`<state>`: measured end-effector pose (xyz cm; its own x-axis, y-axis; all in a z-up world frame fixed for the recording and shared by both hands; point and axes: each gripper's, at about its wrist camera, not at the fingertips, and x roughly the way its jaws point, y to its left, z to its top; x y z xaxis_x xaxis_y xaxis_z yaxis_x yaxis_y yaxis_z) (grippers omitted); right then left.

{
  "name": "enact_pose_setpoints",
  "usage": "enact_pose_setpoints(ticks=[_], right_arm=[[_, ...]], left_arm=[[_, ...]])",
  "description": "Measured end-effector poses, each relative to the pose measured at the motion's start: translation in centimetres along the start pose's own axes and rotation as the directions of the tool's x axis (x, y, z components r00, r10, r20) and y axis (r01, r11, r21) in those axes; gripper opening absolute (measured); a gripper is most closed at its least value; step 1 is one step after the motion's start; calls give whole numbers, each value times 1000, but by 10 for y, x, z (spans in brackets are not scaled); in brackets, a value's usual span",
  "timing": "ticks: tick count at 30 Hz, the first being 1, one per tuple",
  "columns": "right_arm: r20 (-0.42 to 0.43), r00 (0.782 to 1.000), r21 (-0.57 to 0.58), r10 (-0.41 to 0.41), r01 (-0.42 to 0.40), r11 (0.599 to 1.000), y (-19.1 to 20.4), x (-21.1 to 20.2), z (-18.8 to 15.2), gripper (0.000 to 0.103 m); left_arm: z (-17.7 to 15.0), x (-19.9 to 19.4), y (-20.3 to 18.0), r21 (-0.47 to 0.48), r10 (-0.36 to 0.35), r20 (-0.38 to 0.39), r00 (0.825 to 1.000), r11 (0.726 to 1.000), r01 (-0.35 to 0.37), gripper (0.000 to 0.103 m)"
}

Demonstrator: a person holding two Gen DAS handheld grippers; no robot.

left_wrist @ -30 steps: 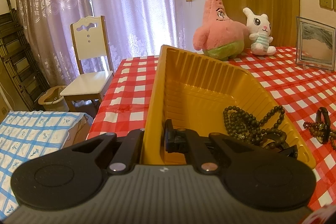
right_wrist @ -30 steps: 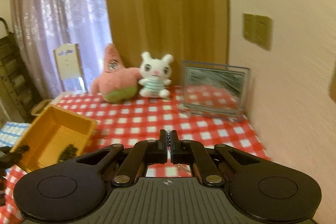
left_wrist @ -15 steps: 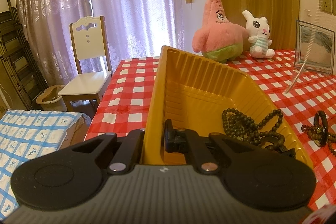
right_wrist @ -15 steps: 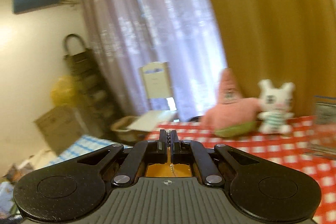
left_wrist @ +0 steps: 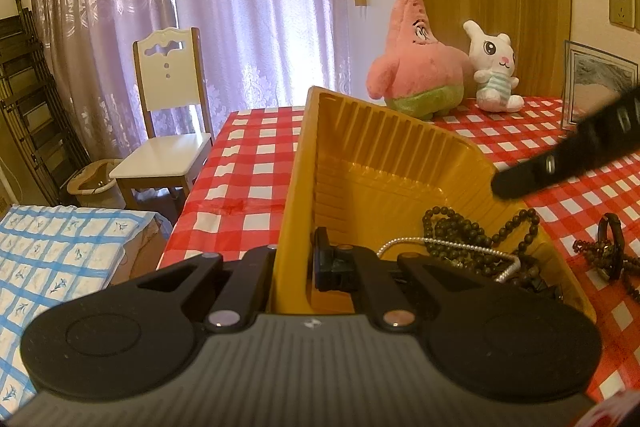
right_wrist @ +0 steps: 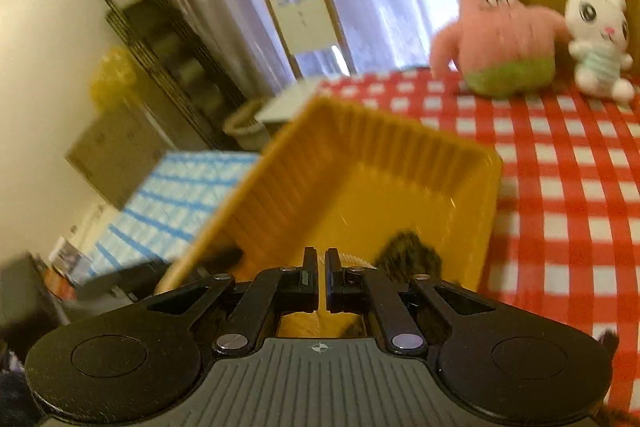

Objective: Organize jewelry
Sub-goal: 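Lift the pearl strand and drop it into the orange tray, then move the right gripper to the black watch with bead strap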

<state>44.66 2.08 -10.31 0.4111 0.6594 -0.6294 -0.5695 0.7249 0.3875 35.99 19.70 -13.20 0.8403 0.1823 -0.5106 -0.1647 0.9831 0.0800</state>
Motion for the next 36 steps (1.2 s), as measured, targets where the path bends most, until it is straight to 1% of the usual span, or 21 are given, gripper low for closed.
enact_pose_setpoints(ticks=[2, 3, 4, 10, 14, 17, 19, 20, 23, 25, 27, 29, 30, 32, 34, 36], right_arm=[[-4, 1000, 15, -4, 4, 1000, -4, -3, -6, 51], [10, 1000, 22, 0, -1, 1000, -5, -7, -10, 55], [24, 1000, 24, 7, -8, 1000, -6, -11, -13, 55], [23, 999, 41, -26, 25, 999, -13, -46, -53, 55], [13, 994, 39, -106, 106, 994, -29, -74, -89, 55], [-6, 981, 19, -194, 194, 981, -47, -93, -115, 55], [-24, 964, -1, -265, 265, 964, -65, -99, -126, 55], [-27, 957, -11, -288, 287, 958, -72, -102, -129, 55], [-27, 940, -34, -341, 340, 940, -97, -107, -134, 55], [-13, 935, -41, -354, 353, 935, -111, -110, -133, 55], [3, 934, -61, -358, 357, 932, -121, -111, -130, 50], [11, 934, -98, -357, 356, 929, -129, -107, -126, 40], [13, 934, -124, -357, 356, 926, -132, -104, -124, 38], [20, 933, -196, -359, 356, 914, -135, -98, -121, 30], [17, 934, -277, -358, 348, 896, -135, -89, -118, 26], [13, 937, -346, -348, 331, 878, -135, -79, -116, 25]], left_arm=[[0, 0, 0, -1, 0, 0, 1000, 1000, 0, 3], [0, 0, 0, -1, 0, -1, 1000, 1000, 0, 3], [0, 1, 0, -2, 0, -2, 1000, 1000, 0, 3], [-3, 2, 0, -3, 6, -8, 1000, 1000, -6, 3], [-3, 2, -1, 1, 12, -13, 1000, 1000, -12, 3], [-3, 1, -1, 0, 14, -15, 1000, 1000, -14, 3], [-3, 1, -1, 3, 19, -17, 1000, 1000, -19, 3], [-3, 1, -1, 3, 20, -16, 1000, 1000, -20, 3], [-3, 0, -1, -2, 23, -16, 1000, 1000, -23, 3], [-3, 0, -1, 0, 26, -18, 1000, 1000, -26, 4], [-4, 1, -1, 1, 26, -19, 999, 1000, -26, 4], [-4, 1, -1, 2, 27, -18, 999, 1000, -27, 4], [-4, 1, -1, 2, 27, -18, 999, 1000, -27, 4], [-4, 1, -1, 0, 27, -18, 999, 1000, -27, 4], [-5, 1, -1, -1, 28, -19, 999, 1000, -28, 4], [-5, 1, -1, -3, 28, -19, 999, 1000, -28, 4]])
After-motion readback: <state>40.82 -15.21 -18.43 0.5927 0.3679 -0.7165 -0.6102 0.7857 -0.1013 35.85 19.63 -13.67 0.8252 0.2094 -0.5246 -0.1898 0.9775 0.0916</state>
